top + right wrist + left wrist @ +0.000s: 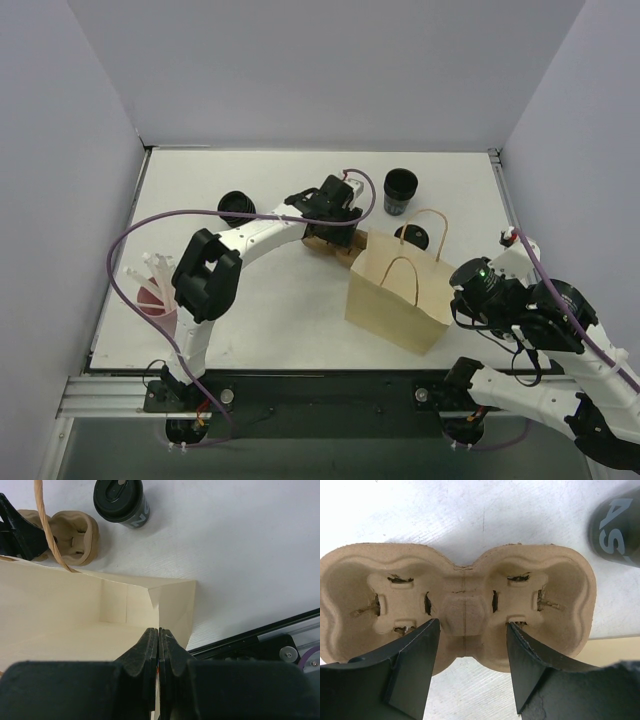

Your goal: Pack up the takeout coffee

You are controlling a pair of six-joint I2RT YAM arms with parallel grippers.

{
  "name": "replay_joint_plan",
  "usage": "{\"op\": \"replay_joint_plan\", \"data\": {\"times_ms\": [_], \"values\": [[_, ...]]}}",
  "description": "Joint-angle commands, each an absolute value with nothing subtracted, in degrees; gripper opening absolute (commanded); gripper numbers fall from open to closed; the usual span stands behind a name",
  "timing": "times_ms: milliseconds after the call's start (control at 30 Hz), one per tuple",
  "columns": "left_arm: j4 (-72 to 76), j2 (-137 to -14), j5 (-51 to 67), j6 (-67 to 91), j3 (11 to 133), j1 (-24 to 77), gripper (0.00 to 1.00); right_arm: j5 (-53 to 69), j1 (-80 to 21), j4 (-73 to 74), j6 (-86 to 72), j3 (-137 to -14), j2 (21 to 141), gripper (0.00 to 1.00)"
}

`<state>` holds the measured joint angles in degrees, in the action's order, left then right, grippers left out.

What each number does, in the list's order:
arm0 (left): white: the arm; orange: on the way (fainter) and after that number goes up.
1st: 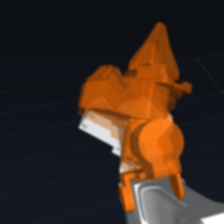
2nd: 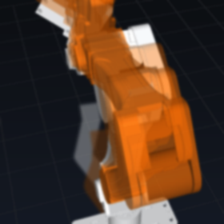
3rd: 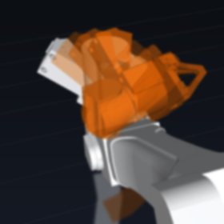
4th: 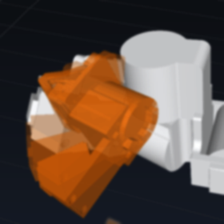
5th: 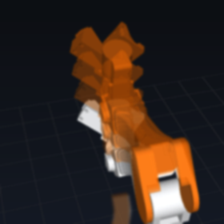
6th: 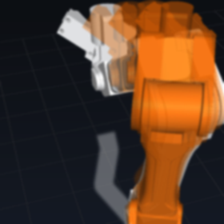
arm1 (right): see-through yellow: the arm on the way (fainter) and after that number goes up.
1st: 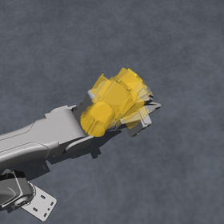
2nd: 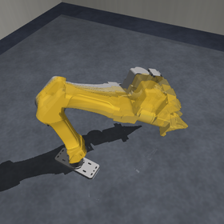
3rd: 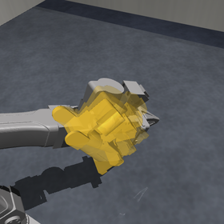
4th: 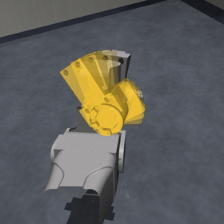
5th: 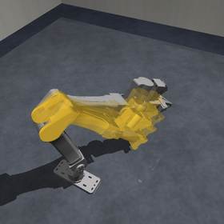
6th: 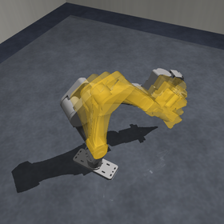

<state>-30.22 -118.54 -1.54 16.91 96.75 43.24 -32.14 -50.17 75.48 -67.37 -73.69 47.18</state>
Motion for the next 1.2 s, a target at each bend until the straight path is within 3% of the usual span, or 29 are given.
{"op": "replay_joint_plan", "data": {"times_ms": [0,433,933,1167], "values": [[-30.50,-118.83,-3.69,15.12,100.46,42.80,0.66,-35.16,-49.75,85.78,-66.80,-72.95,47.46,0.02],[-29.88,-120.58,-2.82,15.03,100.37,42.45,0.64,-35.07,-49.66,85.52,-66.80,-72.33,46.14,0.02],[-32.60,-119.45,-2.46,14.85,102.74,42.19,0.45,-35.51,-49.48,86.04,-66.36,-71.98,45.79,0.02],[-33.57,-116.90,-3.08,15.56,102.22,41.84,0.48,-35.51,-49.40,85.96,-66.45,-71.63,45.35,0.02]]}}
